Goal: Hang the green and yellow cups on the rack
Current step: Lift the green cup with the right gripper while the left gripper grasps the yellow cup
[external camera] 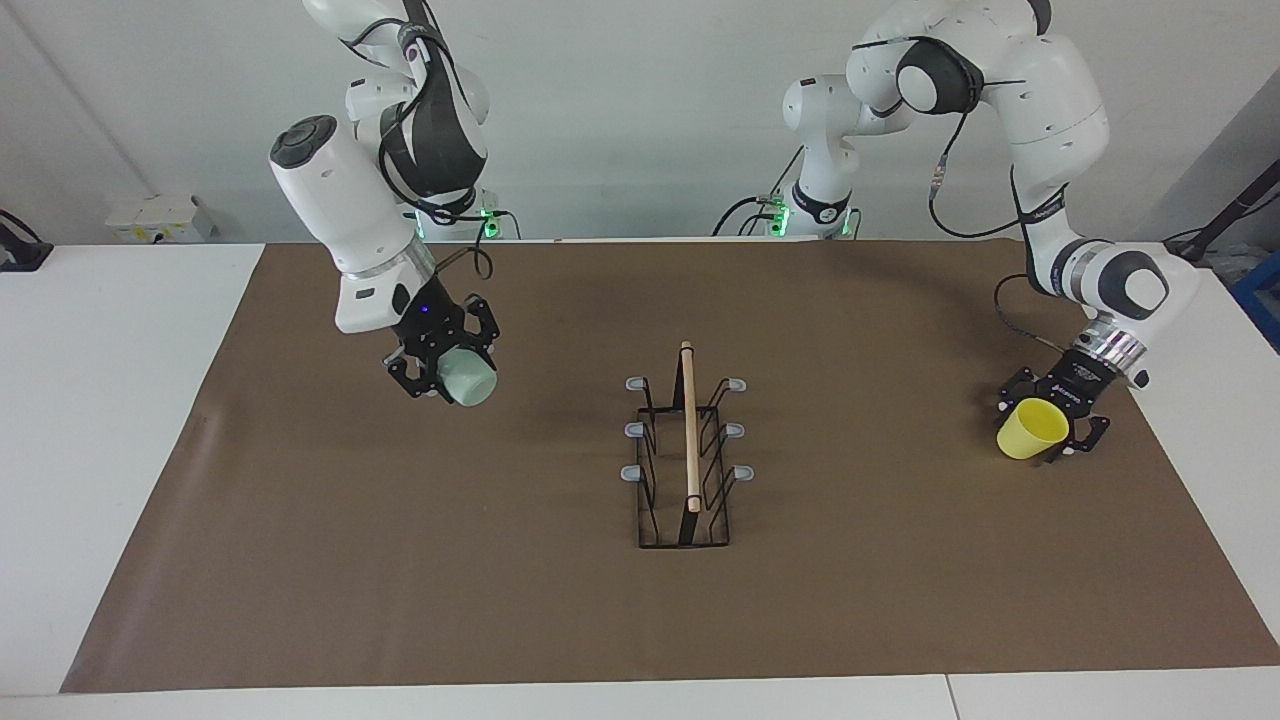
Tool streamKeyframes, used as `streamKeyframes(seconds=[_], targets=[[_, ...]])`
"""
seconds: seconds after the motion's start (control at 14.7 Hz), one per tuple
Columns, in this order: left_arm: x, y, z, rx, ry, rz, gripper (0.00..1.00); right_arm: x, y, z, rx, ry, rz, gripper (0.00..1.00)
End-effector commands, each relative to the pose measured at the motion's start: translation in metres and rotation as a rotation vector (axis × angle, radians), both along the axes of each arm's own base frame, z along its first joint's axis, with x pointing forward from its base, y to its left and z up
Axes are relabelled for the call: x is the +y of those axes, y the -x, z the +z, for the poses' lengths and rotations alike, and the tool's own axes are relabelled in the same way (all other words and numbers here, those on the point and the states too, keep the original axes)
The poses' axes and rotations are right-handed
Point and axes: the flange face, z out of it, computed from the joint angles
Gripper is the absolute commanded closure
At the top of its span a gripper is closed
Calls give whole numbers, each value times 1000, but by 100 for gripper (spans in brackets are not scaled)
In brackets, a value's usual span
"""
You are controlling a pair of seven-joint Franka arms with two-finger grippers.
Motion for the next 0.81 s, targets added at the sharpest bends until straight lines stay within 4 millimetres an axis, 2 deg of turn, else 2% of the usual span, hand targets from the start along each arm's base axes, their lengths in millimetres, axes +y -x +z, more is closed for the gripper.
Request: streamKeyframes(seconds=[0.0,0.27,0.34,0.41,0.48,0.54,0.75], targets=[[-9,5,5,-16,17,35,2,15,13,-4,-85,-141,-66,100],[-16,1,8,-31,37,29,6,36,31,-15,-214,-354,-197,100],[-17,1,9,-33,35,28,19,38,35,-18,-235,-415,-224,100],[-17,1,9,-33,35,28,41,41,41,-18,-268,-470,-244,100],[-17,1,9,-36,36,24,78,44,49,-22,-295,-514,-266,100],[-17,0,12,-44,39,18,100,47,56,-25,-320,-554,-287,100],[-15,-10,38,-94,39,4,100,55,69,-41,-388,-646,-336,100]])
